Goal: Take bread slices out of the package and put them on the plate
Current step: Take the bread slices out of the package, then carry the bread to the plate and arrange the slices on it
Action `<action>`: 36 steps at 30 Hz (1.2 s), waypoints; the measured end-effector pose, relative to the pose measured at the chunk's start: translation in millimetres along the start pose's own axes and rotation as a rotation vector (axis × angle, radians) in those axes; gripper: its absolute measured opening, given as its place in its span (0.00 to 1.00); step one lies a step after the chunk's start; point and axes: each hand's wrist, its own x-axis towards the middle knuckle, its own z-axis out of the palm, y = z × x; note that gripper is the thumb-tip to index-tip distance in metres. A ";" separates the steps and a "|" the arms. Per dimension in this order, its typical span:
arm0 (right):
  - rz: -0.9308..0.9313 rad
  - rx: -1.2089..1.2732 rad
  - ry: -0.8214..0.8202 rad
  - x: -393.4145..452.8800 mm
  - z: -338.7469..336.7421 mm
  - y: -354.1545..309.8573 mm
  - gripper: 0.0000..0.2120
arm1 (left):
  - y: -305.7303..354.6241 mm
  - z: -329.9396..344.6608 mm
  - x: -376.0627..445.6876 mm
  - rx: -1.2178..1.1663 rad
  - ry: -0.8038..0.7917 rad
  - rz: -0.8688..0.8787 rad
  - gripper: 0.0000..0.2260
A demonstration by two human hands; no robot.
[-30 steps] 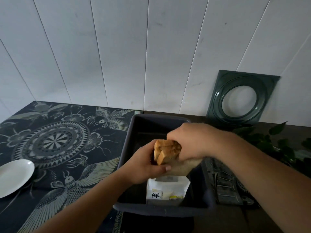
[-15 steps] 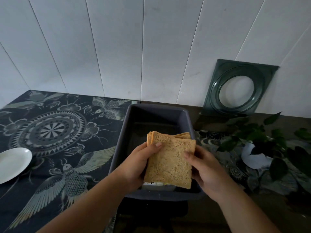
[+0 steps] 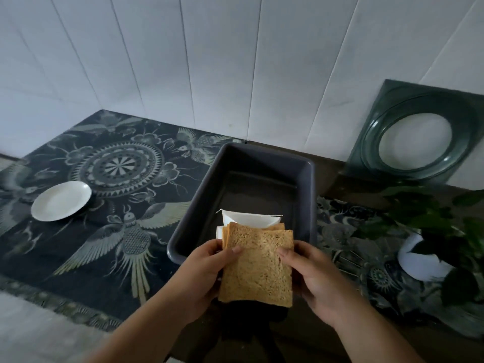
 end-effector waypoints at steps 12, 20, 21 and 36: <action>0.154 -0.238 -0.474 10.5 57.8 31.6 0.27 | -74.8 -24.7 -101.3 -0.325 0.436 0.203 0.22; 0.231 -0.491 -0.840 -31.1 170.1 86.0 0.26 | -136.8 -51.6 -213.8 -0.483 0.840 0.335 0.21; 0.234 -0.525 -0.879 -36.5 182.8 93.4 0.21 | -142.2 -53.6 -226.4 -0.497 0.881 0.343 0.22; 0.316 -0.726 -1.133 -144.9 344.5 213.1 0.20 | -240.0 -141.4 -382.9 -0.721 1.196 0.423 0.14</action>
